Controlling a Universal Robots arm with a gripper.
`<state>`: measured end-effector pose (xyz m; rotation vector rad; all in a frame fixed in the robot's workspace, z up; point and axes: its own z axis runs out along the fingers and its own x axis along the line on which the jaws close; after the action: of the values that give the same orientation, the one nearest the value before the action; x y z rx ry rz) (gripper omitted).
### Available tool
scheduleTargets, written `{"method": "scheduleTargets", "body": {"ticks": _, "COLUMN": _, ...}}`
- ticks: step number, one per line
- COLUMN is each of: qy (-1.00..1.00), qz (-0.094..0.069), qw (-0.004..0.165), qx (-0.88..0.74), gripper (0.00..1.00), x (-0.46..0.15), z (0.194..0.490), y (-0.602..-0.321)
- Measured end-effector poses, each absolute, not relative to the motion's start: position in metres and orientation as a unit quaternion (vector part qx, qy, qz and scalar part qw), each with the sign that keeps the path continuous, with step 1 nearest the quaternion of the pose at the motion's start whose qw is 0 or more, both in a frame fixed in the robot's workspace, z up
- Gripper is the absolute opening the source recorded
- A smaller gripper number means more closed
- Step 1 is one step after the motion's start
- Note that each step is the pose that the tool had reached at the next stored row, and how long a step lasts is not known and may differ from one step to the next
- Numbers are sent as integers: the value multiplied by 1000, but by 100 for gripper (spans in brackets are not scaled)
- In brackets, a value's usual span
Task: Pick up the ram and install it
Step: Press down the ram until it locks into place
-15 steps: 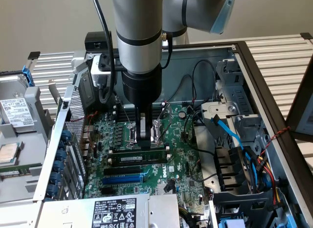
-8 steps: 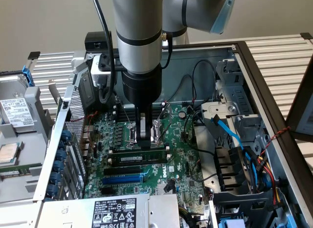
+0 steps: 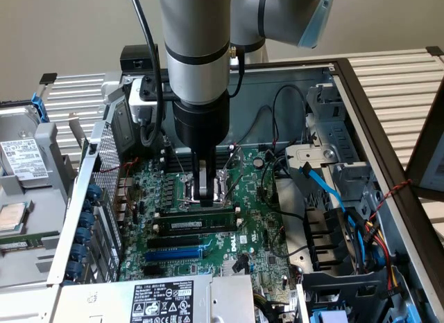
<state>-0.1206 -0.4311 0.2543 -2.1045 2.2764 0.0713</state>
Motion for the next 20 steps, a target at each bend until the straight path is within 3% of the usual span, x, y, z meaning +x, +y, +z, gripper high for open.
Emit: {"method": "scheduleTargets", "body": {"ticks": 20, "qy": 734, "qz": 21, "qw": 18, "qx": -679, "gripper": 11, "x": -116, "z": 235, "y": -431}}
